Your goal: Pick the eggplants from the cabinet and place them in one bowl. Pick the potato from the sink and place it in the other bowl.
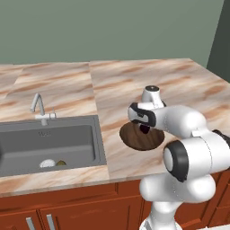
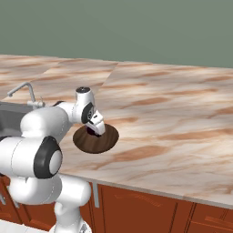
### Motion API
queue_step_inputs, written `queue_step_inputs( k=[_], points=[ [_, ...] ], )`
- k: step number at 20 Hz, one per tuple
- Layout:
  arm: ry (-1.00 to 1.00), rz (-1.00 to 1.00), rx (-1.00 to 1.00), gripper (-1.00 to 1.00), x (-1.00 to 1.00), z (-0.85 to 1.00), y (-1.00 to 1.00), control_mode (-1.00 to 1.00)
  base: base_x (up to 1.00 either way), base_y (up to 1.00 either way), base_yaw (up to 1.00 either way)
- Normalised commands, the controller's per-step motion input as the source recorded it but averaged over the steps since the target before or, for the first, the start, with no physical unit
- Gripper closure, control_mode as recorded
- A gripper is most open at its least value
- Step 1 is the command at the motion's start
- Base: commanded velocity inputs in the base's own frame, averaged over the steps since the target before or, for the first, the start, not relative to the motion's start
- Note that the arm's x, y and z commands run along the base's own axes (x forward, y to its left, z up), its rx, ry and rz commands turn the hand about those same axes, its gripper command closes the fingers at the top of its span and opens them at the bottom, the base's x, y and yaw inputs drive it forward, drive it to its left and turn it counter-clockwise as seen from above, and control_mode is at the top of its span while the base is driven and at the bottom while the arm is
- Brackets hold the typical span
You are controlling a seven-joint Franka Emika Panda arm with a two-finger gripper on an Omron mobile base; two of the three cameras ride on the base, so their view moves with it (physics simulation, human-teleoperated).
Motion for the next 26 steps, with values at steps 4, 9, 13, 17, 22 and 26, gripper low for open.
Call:
queue_step_inputs(
  k=[4,9,13,17,22,26],
  points=[
    [0.0,-0.01,0.0,1.0,0.07,-0.12,0.0,-1.0,0.0,0.0,0.0],
    [0.0,-0.02,0.0,1.0,0.0,-0.14,0.0,-1.0,0.0,0.0,0.0],
    [0.0,-0.02,0.0,1.0,0.0,-0.13,0.0,-1.0,0.0,0.0,0.0],
    [0.0,-0.01,0.0,1.0,0.02,-0.13,0.0,-1.0,0.0,0.0,0.0],
    [0.0,-0.01,0.0,1.0,0.02,-0.11,0.0,-1.0,0.0,0.0,0.0],
    [0.0,-0.01,0.0,1.0,0.02,-0.08,0.0,-1.0,0.0,0.0,0.0]
  ],
)
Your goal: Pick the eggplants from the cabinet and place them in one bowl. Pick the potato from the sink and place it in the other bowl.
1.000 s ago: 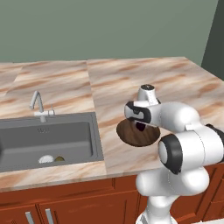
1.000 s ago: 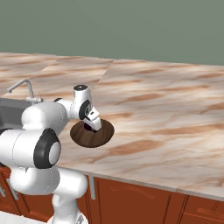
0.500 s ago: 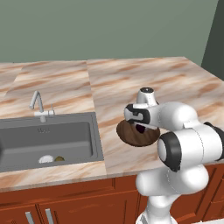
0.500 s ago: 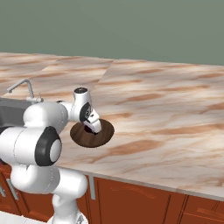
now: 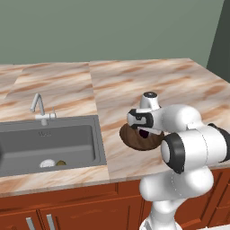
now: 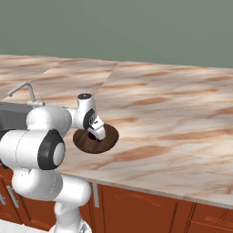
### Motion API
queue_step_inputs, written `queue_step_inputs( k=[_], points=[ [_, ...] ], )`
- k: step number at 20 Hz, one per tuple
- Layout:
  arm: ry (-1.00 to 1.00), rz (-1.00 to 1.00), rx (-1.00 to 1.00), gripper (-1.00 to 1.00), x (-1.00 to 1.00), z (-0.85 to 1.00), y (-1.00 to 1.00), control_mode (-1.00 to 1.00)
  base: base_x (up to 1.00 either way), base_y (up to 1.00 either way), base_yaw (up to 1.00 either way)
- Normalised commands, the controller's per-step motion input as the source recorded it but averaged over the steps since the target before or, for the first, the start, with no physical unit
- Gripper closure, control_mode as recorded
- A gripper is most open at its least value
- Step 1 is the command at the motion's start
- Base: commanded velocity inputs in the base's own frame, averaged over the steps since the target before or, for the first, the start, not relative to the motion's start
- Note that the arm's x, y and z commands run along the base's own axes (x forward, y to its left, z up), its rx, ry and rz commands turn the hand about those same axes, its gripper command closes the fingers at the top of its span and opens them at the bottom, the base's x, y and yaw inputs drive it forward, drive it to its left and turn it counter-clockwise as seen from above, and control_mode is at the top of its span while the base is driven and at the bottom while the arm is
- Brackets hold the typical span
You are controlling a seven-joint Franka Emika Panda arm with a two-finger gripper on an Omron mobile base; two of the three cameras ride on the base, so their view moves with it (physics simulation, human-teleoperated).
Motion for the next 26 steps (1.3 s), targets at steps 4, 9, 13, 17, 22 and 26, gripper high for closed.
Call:
queue_step_inputs(
  k=[4,9,13,17,22,26],
  points=[
    [0.0,-0.01,0.0,1.0,0.03,-0.07,0.0,-1.0,0.0,0.0,0.0],
    [0.0,-0.01,0.0,1.0,0.02,-0.06,0.0,-1.0,0.0,0.0,0.0],
    [0.0,-0.01,0.0,1.0,0.01,-0.06,0.0,-1.0,0.0,0.0,0.0],
    [0.0,-0.02,0.0,1.0,0.0,-0.08,0.0,-1.0,0.0,0.0,0.0],
    [0.02,-0.03,0.0,1.0,0.0,-0.11,0.0,-1.0,0.0,0.0,0.0],
    [0.01,-0.03,0.0,1.0,0.0,-0.12,0.0,-1.0,0.0,0.0,0.0]
  ],
)
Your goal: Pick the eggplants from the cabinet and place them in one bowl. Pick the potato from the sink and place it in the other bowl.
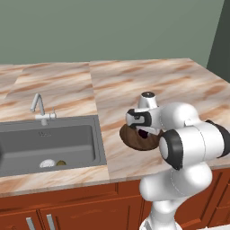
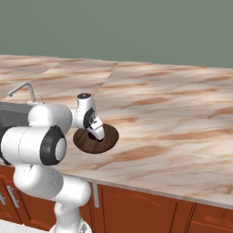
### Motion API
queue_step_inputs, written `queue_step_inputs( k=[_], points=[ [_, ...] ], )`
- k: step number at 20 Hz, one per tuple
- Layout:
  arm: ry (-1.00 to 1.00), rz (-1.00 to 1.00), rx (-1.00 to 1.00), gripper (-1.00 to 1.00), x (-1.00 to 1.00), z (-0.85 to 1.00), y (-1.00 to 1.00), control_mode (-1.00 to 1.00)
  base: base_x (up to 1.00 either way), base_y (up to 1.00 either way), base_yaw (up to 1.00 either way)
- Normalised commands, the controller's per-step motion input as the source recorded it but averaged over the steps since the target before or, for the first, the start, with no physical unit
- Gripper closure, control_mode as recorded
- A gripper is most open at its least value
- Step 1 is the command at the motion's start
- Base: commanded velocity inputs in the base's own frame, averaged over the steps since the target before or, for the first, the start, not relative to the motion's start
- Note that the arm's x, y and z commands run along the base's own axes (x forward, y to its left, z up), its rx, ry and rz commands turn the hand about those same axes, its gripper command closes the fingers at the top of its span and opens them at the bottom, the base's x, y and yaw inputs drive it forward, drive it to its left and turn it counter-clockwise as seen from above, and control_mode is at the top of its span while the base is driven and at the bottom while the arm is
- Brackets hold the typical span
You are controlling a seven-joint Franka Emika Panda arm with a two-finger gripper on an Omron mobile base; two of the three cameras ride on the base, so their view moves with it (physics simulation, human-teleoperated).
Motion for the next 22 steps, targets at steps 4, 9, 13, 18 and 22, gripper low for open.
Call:
queue_step_inputs(
  k=[4,9,13,18,22],
  points=[
    [0.03,-0.03,0.0,1.0,0.0,-0.14,0.0,-1.0,0.0,0.0,0.0],
    [0.04,-0.03,0.0,-1.0,0.0,-0.15,0.0,-1.0,0.0,0.0,0.0],
    [0.06,-0.04,0.0,-1.0,0.0,-0.15,0.0,-1.0,0.0,0.0,0.0],
    [0.01,-0.03,0.0,-1.0,-0.02,-0.09,-0.01,-1.0,0.0,0.0,0.0],
    [0.0,-0.01,0.01,-1.0,-0.09,-0.02,-0.04,-1.0,0.0,0.0,0.0]
  ],
)
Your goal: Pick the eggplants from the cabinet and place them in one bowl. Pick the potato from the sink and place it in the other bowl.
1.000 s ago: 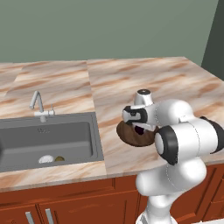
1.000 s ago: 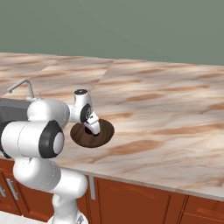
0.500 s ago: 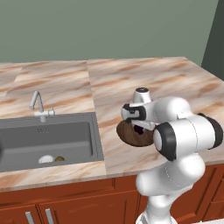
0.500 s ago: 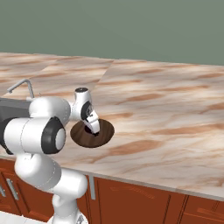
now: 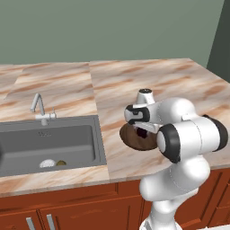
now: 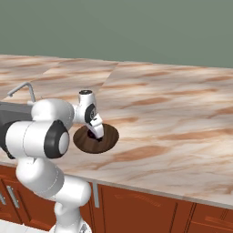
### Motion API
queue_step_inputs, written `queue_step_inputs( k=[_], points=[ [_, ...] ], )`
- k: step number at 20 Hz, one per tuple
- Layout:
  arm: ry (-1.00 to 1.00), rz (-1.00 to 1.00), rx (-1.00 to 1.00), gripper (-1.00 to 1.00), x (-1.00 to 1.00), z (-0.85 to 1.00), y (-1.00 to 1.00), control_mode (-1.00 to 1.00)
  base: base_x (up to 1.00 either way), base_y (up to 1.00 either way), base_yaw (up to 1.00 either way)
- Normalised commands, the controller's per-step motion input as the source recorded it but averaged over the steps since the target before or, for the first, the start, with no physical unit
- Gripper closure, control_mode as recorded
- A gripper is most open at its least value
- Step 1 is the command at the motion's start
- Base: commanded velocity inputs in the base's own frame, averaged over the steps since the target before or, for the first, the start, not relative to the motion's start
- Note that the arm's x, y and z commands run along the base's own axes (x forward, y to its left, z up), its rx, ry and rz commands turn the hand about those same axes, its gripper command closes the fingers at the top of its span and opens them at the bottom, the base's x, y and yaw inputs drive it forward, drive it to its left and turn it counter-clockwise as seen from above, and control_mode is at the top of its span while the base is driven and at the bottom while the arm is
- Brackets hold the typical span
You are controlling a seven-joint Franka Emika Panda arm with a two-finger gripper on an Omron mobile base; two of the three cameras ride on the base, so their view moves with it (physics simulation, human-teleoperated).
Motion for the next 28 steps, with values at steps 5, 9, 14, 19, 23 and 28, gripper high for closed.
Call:
queue_step_inputs(
  k=[5,9,14,19,23,28],
  points=[
    [0.0,0.0,0.02,-1.0,-0.12,0.0,-0.02,-1.0,0.0,0.0,0.0],
    [0.0,0.0,0.04,-1.0,-0.16,0.05,0.0,-1.0,0.0,0.0,0.0],
    [-0.01,0.0,0.05,-1.0,-0.17,0.2,-0.01,-1.0,0.0,0.0,0.0],
    [0.0,0.0,0.0,-1.0,-0.19,0.31,0.0,-1.0,0.0,0.0,0.0],
    [0.0,0.0,0.0,-1.0,-0.25,0.32,-0.02,-1.0,0.0,0.0,0.0],
    [0.0,0.0,0.0,-1.0,-0.3,0.28,-0.05,-1.0,0.0,0.0,0.0]
  ],
)
